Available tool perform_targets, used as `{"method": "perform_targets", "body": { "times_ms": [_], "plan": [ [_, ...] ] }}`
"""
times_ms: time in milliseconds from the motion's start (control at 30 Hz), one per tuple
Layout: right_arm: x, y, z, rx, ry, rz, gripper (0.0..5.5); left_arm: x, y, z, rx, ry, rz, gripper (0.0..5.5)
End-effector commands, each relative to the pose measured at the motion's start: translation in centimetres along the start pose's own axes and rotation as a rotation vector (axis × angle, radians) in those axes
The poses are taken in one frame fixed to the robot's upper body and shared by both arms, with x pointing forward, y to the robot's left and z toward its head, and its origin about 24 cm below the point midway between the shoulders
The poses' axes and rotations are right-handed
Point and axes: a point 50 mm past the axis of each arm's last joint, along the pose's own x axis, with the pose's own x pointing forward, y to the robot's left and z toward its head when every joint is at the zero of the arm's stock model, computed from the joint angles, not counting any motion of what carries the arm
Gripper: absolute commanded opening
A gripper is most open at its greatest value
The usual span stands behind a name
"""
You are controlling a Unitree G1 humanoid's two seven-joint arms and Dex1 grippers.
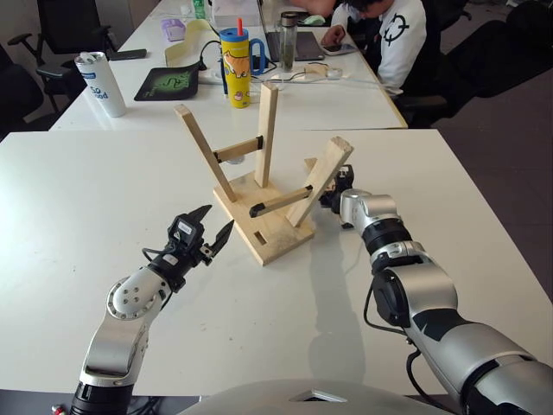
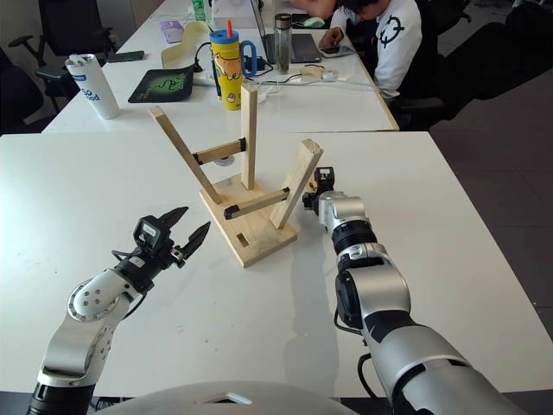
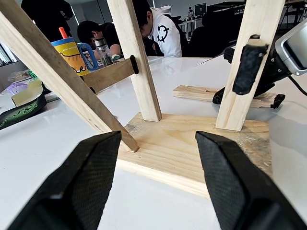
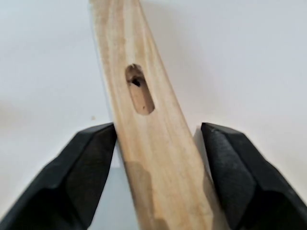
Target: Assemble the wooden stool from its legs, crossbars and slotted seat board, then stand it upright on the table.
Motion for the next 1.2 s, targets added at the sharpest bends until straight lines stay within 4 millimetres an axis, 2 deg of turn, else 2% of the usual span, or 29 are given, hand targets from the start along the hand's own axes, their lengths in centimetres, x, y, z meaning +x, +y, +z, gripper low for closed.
{"method": "perform_targets", "body": {
  "times_ms": [33, 100, 167, 233, 333, 400, 467, 567, 667, 867, 1033, 1200],
  "plan": [
    [0.1, -2.4, -2.4, 0.023, 0.123, 0.052, 2.46, -0.1, 0.0, -0.1, 0.005, 0.006, 0.006, 2.88],
    [-0.2, -2.8, -2.2, 0.025, 0.119, 0.100, 2.15, -0.1, 0.0, -0.1, 0.004, 0.007, 0.009, 2.88],
    [-0.6, -3.5, -1.1, 0.022, 0.055, 0.094, 2.06, -0.1, 0.0, -0.2, 0.003, 0.006, 0.013, 2.88],
    [-1.2, -4.4, 0.8, -0.006, -0.070, 0.046, 2.06, -0.1, 0.2, -0.2, -0.002, 0.003, 0.022, 2.88],
    [-2.9, -5.5, 4.9, -0.081, -0.332, -0.035, 2.06, -0.1, 0.7, 0.1, -0.022, -0.019, 0.045, 2.88],
    [-5.5, -5.6, 9.0, -0.158, -0.597, -0.064, 2.06, 0.0, 1.5, 1.2, -0.114, -0.087, 0.081, 2.88],
    [-9.0, -4.9, 12.7, -0.261, -0.869, -0.027, 2.06, -0.2, 2.3, 3.1, -0.305, -0.217, 0.103, 2.88],
    [-14.2, -2.3, 15.6, -0.510, -1.182, 0.121, 2.06, -0.6, 3.2, 6.8, -0.568, -0.439, 0.052, 2.88],
    [-17.7, 0.3, 16.0, -0.686, -1.304, 0.341, 2.06, -0.9, 3.2, 9.3, -0.675, -0.562, -0.037, 2.88],
    [-21.0, 4.3, 14.1, -0.929, -1.339, 0.675, 2.06, -1.3, 3.3, 13.9, -0.747, -0.684, -0.137, 2.88],
    [-21.3, 5.6, 12.6, -0.981, -1.287, 0.818, 2.06, -0.8, 2.8, 15.2, -0.728, -0.666, -0.205, 2.88],
    [-21.0, 6.1, 11.7, -0.954, -1.221, 0.911, 2.06, -0.8, 2.7, 16.6, -0.699, -0.704, -0.209, 2.88]
  ]
}}
